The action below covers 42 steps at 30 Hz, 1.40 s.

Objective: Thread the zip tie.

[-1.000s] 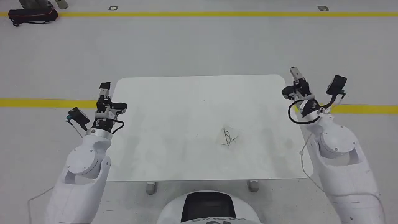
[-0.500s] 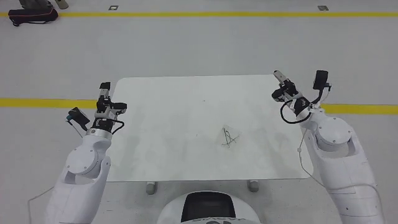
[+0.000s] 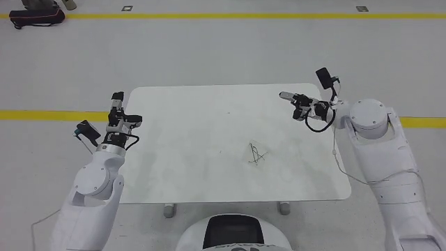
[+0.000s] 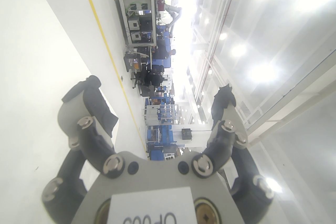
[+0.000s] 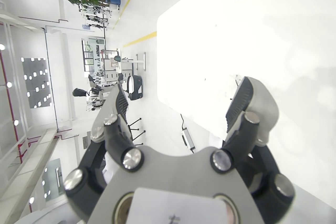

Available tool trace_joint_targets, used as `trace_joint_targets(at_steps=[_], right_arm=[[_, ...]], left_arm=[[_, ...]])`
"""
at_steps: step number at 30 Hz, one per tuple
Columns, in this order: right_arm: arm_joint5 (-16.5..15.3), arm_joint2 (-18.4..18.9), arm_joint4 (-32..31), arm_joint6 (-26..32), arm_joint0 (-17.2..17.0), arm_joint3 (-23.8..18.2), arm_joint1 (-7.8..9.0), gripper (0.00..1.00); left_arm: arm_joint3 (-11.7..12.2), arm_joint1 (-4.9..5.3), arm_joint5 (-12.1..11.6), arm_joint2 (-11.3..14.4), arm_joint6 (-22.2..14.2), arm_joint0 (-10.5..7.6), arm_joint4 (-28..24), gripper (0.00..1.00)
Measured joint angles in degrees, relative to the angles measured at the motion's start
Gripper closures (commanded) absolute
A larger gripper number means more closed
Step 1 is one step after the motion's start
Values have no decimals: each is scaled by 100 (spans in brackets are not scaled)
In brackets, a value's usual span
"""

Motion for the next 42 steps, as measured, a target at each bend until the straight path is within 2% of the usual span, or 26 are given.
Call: trace_joint_targets(at_steps=[8, 10, 12, 16, 19, 22, 24, 39, 42], right_arm=[[-2, 1, 2, -23, -1, -1, -1, 0], [-88, -78, 9, 72, 73, -80, 2, 0], [-241, -304, -213, 456, 325, -93, 12, 0], [-129, -825, -713, 1065, 926, 185, -12, 0], [-12, -1384, -1162, 1483, 1383, 403, -63, 0], [5, -1836, -1355, 1816, 1617, 519, -115, 0], [-42, -1956, -1443, 1923, 1658, 554, -121, 0], [-48, -1964, -1458, 1918, 1653, 538, -120, 0], [180, -2380, -1940, 1951, 1717, 309, -169, 0]], left_arm=[[0, 0, 0, 0, 0, 0, 0, 0], [0, 0, 0, 0, 0, 0, 0, 0], [0, 0, 0, 0, 0, 0, 0, 0], [0, 0, 0, 0, 0, 0, 0, 0], [0, 0, 0, 0, 0, 0, 0, 0], [0, 0, 0, 0, 0, 0, 0, 0], [0, 0, 0, 0, 0, 0, 0, 0], [0, 0, 0, 0, 0, 0, 0, 0], [0, 0, 0, 0, 0, 0, 0, 0]])
